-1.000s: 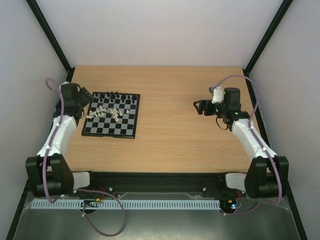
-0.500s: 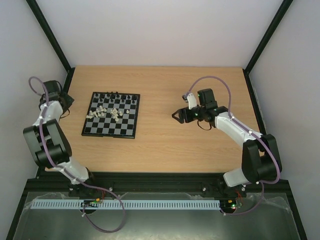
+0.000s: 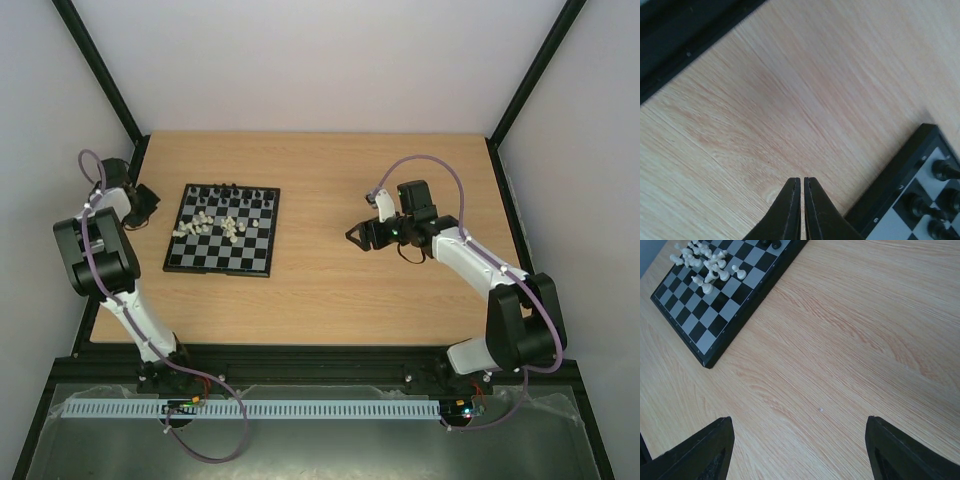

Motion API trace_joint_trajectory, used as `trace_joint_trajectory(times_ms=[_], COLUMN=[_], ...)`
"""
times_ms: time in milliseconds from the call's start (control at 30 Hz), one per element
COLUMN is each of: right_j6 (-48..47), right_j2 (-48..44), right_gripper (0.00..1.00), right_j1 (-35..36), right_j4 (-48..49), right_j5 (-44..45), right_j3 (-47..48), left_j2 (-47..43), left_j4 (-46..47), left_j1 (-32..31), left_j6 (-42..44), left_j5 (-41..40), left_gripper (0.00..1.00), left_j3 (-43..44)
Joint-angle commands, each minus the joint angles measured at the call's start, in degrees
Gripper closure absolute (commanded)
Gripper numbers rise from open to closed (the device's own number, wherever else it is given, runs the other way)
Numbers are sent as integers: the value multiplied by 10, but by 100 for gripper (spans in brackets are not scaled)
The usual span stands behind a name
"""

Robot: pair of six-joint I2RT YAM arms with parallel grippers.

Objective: Set up the chess pieces on the board

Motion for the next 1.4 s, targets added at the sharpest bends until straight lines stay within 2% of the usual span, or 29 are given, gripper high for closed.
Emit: trace_joint_trajectory(times_ms=[0,400,900,1367], right_j6=[-14,-17,-30,-35], right_j2=[-2,2,28,73], right_gripper=[27,27,27,28], right_j1=[0,0,0,0], right_j4=[-24,-26,-27,-40], right_j5=[-13,-4,-7,-5], right_j3=[-3,-3,-1,12], left_j2=[34,84,66,59], left_j4=[-20,-24,-2,-19], left_j1=[-14,-44,-80,-169], left_j6=[19,41,65,86], left_j5=[22,41,98,119], left_gripper=[98,98,98,98], left_j3=[19,25,-32,-54])
